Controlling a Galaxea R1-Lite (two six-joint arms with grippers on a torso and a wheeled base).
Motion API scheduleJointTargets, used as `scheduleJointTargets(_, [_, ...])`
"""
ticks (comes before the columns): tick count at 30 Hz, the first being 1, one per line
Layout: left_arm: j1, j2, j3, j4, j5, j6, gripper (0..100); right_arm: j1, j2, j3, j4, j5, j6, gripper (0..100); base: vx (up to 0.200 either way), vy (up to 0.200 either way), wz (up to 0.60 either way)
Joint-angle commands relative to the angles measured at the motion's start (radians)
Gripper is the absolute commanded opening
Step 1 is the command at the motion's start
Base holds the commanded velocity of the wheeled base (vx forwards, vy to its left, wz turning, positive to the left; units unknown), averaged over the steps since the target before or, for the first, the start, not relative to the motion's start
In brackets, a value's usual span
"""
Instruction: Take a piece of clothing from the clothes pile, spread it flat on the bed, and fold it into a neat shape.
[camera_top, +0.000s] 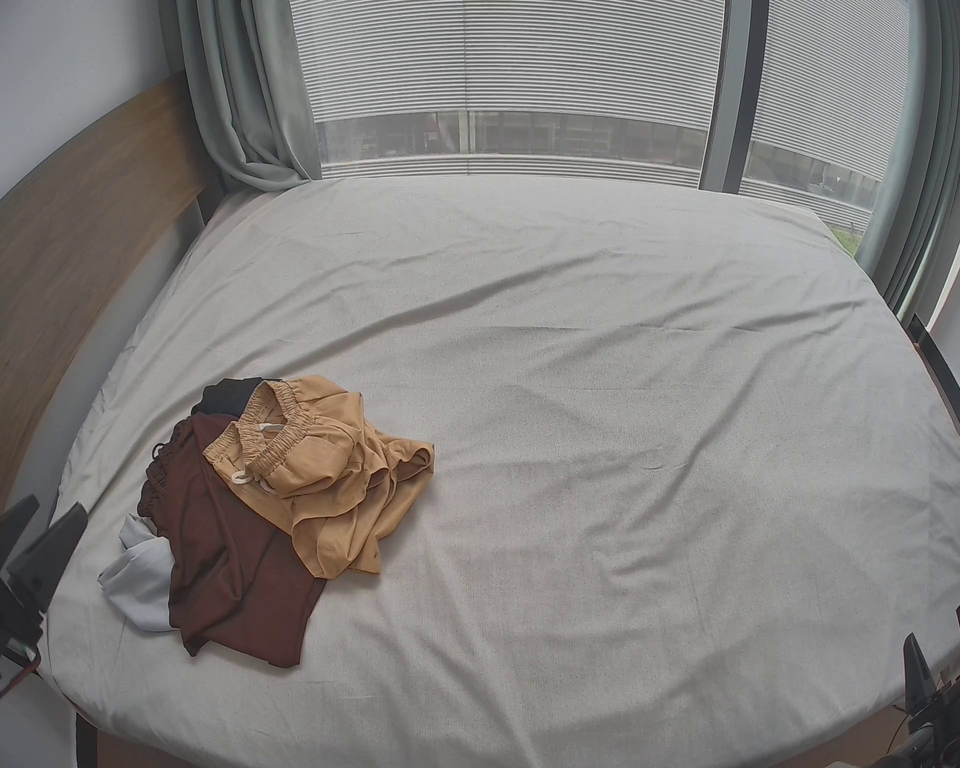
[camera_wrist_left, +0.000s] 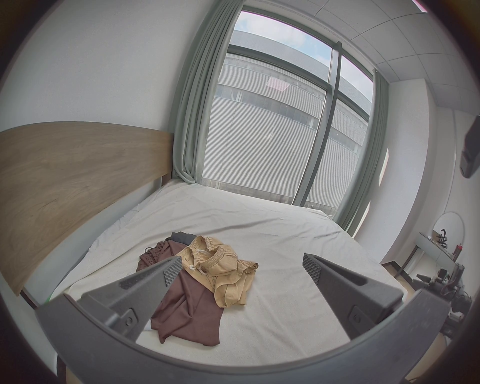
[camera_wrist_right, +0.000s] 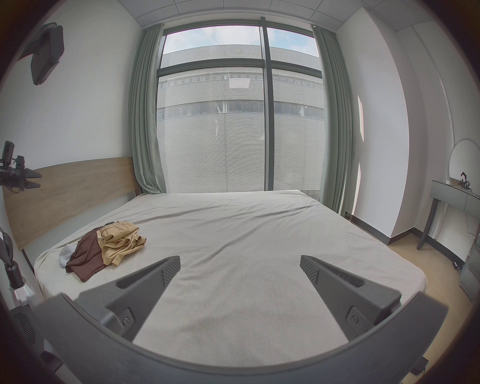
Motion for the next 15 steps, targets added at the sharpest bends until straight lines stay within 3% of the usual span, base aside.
scheduleJointTargets(1, [0.001, 0.178, -0.064, -0.046, -0.011, -0.005, 100, 0.002, -0.002, 0.018, 0.000, 0.000, -0.001, 100, 0.000, 0.000, 0.00])
scheduleJointTargets(15, [0.007, 0.458, -0.208, -0.129, -0.109, -0.004, 100, 0.002, -0.002, 0.018, 0.000, 0.004, -0.002, 100, 0.000, 0.000, 0.00])
